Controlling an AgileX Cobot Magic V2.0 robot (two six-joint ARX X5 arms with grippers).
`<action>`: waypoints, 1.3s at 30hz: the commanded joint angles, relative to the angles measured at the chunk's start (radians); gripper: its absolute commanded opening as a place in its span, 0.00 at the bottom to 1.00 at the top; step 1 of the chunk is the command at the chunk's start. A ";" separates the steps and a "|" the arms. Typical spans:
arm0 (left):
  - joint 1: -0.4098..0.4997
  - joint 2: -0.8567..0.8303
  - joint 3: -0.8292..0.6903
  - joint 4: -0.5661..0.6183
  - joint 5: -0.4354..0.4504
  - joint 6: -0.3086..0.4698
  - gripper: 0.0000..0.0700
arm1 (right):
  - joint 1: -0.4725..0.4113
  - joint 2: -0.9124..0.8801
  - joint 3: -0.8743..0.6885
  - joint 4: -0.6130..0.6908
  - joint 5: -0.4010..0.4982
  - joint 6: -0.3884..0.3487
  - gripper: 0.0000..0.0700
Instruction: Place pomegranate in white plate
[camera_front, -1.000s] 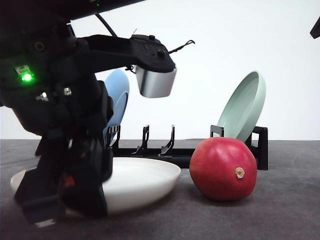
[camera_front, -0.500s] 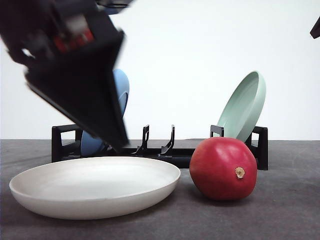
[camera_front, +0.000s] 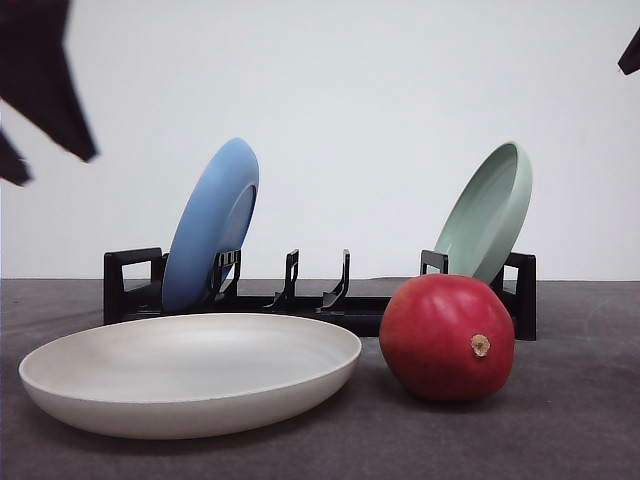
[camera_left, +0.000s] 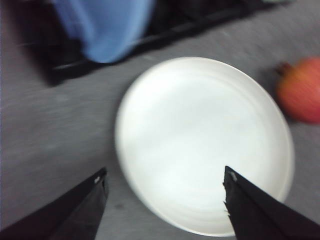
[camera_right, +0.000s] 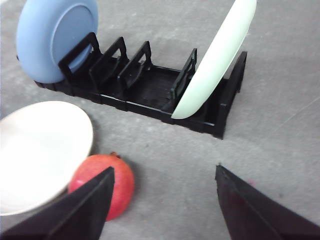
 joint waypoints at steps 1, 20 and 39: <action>0.056 -0.007 0.010 -0.004 0.014 0.017 0.62 | 0.006 0.006 0.012 0.005 -0.022 0.047 0.58; 0.198 -0.053 0.010 -0.003 0.014 -0.007 0.62 | 0.285 0.494 0.098 0.009 0.044 0.308 0.83; 0.198 -0.053 0.010 0.005 0.014 -0.005 0.62 | 0.364 0.885 0.175 0.166 0.084 0.320 0.90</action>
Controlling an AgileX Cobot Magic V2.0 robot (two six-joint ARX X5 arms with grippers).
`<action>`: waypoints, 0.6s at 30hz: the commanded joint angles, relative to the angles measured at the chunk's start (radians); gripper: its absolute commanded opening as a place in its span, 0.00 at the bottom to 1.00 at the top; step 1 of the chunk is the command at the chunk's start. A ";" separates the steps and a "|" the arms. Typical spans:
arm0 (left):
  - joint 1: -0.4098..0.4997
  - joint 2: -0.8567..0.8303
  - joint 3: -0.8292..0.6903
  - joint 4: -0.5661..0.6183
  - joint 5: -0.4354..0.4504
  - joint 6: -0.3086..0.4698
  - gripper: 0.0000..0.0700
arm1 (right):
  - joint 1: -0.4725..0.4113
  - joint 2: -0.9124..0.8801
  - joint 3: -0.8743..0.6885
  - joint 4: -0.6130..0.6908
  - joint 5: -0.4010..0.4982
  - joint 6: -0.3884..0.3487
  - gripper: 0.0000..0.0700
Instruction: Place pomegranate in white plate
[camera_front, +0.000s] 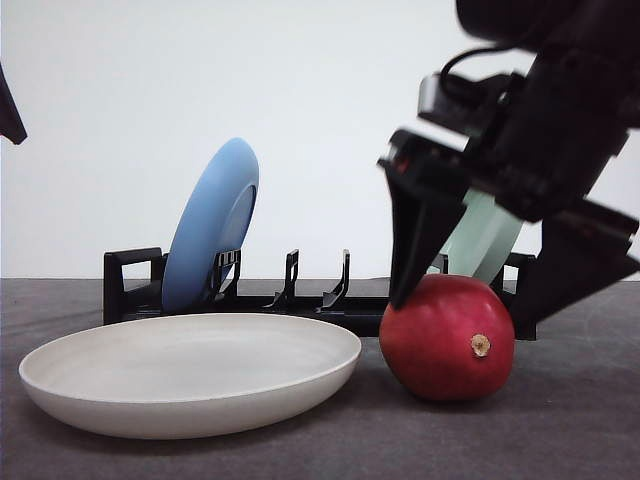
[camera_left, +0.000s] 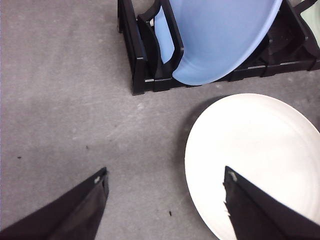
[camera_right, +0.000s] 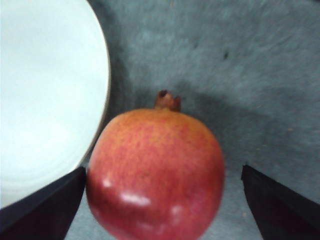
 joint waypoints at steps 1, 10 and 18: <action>-0.001 0.005 0.010 0.013 0.005 -0.005 0.62 | 0.009 0.026 0.015 0.017 -0.014 0.011 0.90; -0.001 0.005 0.010 0.022 0.005 -0.004 0.62 | 0.009 0.051 0.015 0.019 -0.026 0.011 0.71; -0.001 0.005 0.010 0.022 0.005 -0.006 0.62 | 0.000 0.051 0.150 -0.151 -0.042 -0.078 0.70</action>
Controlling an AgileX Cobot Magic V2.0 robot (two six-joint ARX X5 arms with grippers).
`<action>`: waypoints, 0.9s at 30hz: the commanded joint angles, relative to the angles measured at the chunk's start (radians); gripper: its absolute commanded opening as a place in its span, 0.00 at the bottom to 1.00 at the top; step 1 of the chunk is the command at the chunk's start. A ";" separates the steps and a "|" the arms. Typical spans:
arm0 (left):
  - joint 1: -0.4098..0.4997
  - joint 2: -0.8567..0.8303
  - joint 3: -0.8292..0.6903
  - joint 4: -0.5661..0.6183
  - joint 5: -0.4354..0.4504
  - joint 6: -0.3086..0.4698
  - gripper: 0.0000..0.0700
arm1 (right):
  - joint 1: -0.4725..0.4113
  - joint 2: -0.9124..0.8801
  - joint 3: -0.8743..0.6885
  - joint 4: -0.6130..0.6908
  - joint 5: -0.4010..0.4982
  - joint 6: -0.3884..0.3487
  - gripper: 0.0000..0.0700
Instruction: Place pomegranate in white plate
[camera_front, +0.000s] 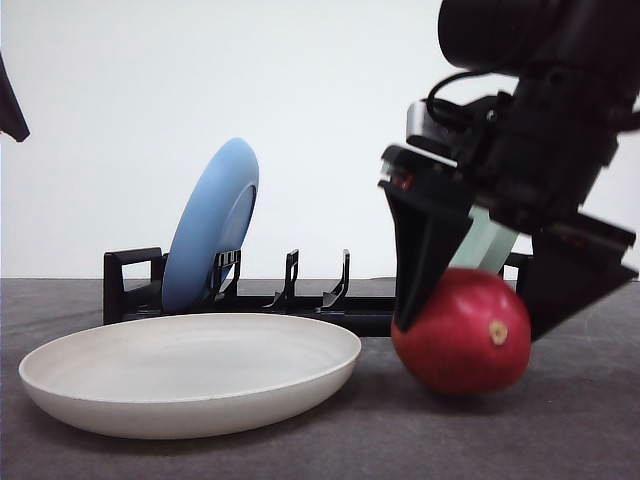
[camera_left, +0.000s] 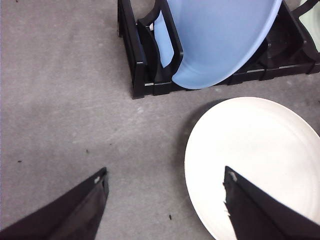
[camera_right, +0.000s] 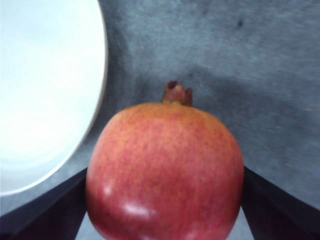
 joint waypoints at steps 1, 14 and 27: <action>-0.001 0.005 0.010 0.010 0.005 -0.007 0.62 | 0.008 0.013 0.065 -0.006 -0.007 -0.061 0.70; -0.001 0.005 0.010 0.007 0.005 -0.008 0.62 | 0.153 0.244 0.375 -0.013 -0.057 -0.171 0.70; -0.001 0.005 0.010 0.011 0.005 -0.007 0.62 | 0.247 0.424 0.438 0.064 -0.042 -0.168 0.70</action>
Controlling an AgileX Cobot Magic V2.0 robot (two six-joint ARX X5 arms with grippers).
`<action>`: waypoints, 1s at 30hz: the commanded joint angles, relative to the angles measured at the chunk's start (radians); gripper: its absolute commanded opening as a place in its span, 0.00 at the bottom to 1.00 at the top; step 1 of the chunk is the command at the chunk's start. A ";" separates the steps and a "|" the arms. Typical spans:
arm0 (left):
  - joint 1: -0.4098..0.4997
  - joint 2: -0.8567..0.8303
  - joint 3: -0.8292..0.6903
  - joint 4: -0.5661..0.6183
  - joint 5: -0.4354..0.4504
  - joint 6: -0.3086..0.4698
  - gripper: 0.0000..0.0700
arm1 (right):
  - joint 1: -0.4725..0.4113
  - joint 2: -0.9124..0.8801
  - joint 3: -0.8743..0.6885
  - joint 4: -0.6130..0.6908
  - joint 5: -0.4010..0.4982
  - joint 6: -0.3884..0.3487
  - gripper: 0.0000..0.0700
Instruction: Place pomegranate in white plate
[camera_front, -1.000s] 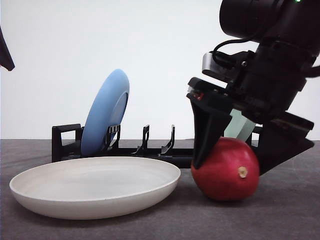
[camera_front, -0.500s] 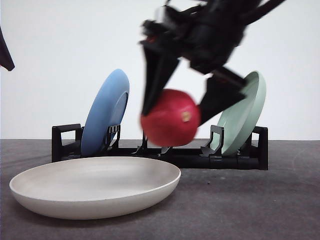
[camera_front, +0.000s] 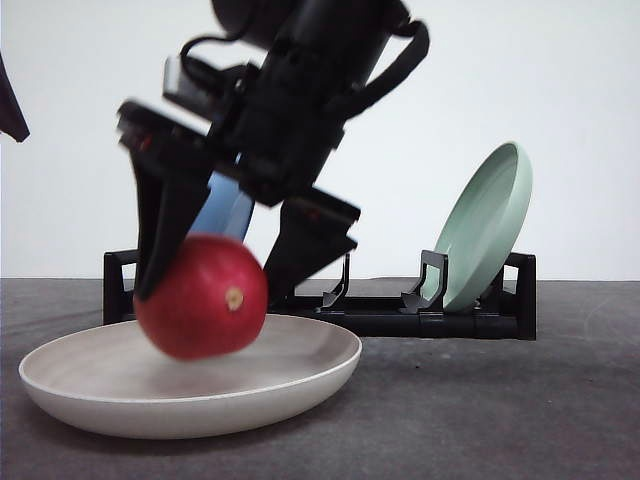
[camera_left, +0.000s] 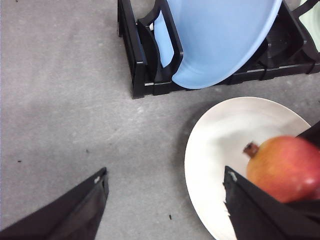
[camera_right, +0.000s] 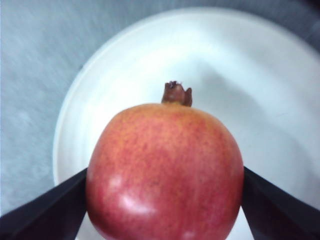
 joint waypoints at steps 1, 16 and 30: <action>-0.001 0.005 0.010 0.012 0.005 -0.007 0.62 | 0.010 0.024 0.023 0.021 0.014 -0.007 0.70; -0.001 0.005 0.010 0.014 0.004 -0.007 0.62 | 0.013 -0.037 0.026 0.006 0.051 -0.035 0.88; -0.001 0.005 0.010 0.013 0.004 -0.008 0.62 | -0.063 -0.465 -0.315 0.290 0.165 -0.075 0.88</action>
